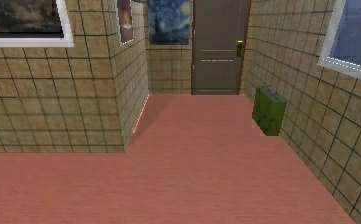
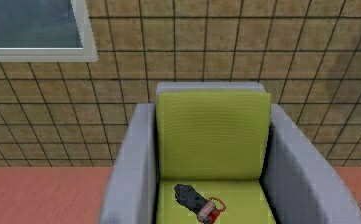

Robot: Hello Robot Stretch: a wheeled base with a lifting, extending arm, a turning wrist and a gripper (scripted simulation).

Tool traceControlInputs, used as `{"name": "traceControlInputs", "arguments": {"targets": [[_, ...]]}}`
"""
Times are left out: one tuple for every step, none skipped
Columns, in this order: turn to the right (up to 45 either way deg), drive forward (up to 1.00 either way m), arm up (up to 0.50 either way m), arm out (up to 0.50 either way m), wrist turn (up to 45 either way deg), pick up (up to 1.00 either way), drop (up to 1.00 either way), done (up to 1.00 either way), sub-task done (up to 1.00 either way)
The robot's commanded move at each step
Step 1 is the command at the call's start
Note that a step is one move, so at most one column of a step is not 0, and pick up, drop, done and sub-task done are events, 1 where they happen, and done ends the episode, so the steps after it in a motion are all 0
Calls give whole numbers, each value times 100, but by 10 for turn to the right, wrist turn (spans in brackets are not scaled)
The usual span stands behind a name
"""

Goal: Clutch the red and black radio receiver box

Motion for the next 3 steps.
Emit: {"name": "traceControlInputs", "arguments": {"targets": [[0, 0, 48, 0, 0, 0, 0, 0, 0], [0, 0, 0, 36, 0, 0, 0, 0, 0], [0, 0, 0, 0, 450, 0, 0, 0, 0]]}}
